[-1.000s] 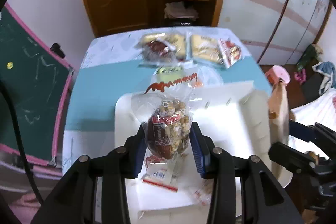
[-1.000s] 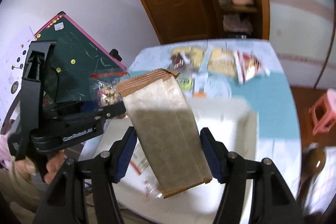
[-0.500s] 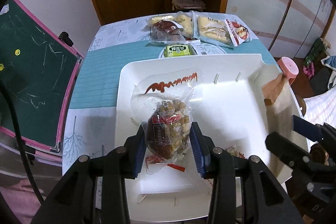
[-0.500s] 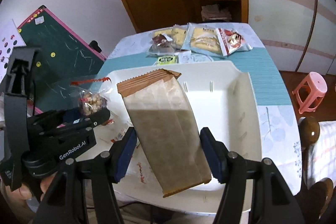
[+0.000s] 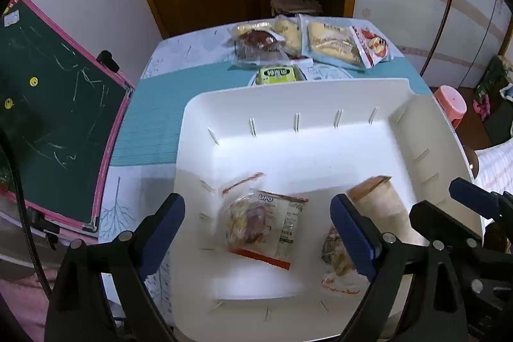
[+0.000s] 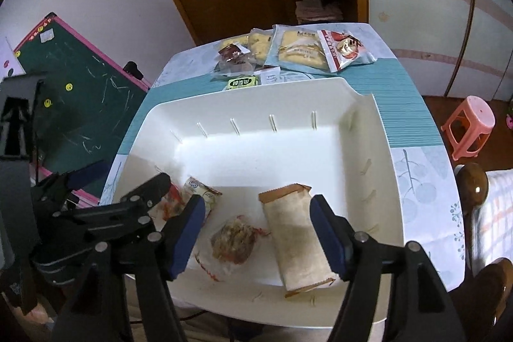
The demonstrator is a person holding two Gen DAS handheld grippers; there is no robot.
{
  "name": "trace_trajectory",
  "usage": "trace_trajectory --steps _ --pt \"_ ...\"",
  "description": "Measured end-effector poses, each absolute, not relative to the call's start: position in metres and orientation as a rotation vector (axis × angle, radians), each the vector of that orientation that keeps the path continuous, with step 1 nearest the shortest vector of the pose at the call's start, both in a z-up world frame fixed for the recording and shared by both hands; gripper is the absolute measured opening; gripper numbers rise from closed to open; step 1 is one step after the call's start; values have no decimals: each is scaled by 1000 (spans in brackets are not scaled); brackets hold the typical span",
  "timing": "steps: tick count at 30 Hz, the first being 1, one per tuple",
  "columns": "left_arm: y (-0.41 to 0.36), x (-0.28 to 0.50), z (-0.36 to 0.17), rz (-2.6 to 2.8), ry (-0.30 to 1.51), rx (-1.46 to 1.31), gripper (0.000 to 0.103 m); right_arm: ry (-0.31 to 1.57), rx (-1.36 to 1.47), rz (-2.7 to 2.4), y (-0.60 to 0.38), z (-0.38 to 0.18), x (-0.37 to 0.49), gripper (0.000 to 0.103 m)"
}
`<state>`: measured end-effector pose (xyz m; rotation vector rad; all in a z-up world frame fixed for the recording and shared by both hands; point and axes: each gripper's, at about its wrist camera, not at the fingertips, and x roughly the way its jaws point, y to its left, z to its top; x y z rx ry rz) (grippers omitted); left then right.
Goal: Organize snacks
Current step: 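Lower both held snacks into the white tray and open both tools, then move both tools back over the remaining snacks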
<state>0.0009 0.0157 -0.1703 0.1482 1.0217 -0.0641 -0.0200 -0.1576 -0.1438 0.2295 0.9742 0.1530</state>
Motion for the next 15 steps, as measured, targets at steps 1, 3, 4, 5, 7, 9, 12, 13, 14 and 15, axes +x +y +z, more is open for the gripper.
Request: trace_trajectory --steps 1,3,4,5,7,9,12,13,14,15 --pt "16 1 -171 -64 1026 145 92 974 231 155 -158 -144 -20 69" --pt "17 3 -172 -63 1032 136 91 969 233 160 -158 -143 -19 69" --pt "17 3 -172 -61 1032 130 92 968 232 158 -158 -143 -19 69" --pt "18 4 -172 -59 1031 125 92 966 231 158 -158 -143 -19 69" --pt "20 4 -171 -54 1025 107 92 961 236 159 -159 -142 -18 69" --pt "22 6 -169 -48 1019 90 92 949 234 162 -160 -141 -18 69" --pt "25 8 -167 -42 1013 65 91 929 220 160 -159 -139 -18 69" --pt "25 8 -165 -41 1010 59 91 921 214 160 -159 -137 -18 69" --pt "26 9 -164 -42 1007 52 92 916 211 161 -159 -136 -17 69" --pt "26 11 -162 -41 1001 44 92 909 204 162 -159 -135 -16 69"
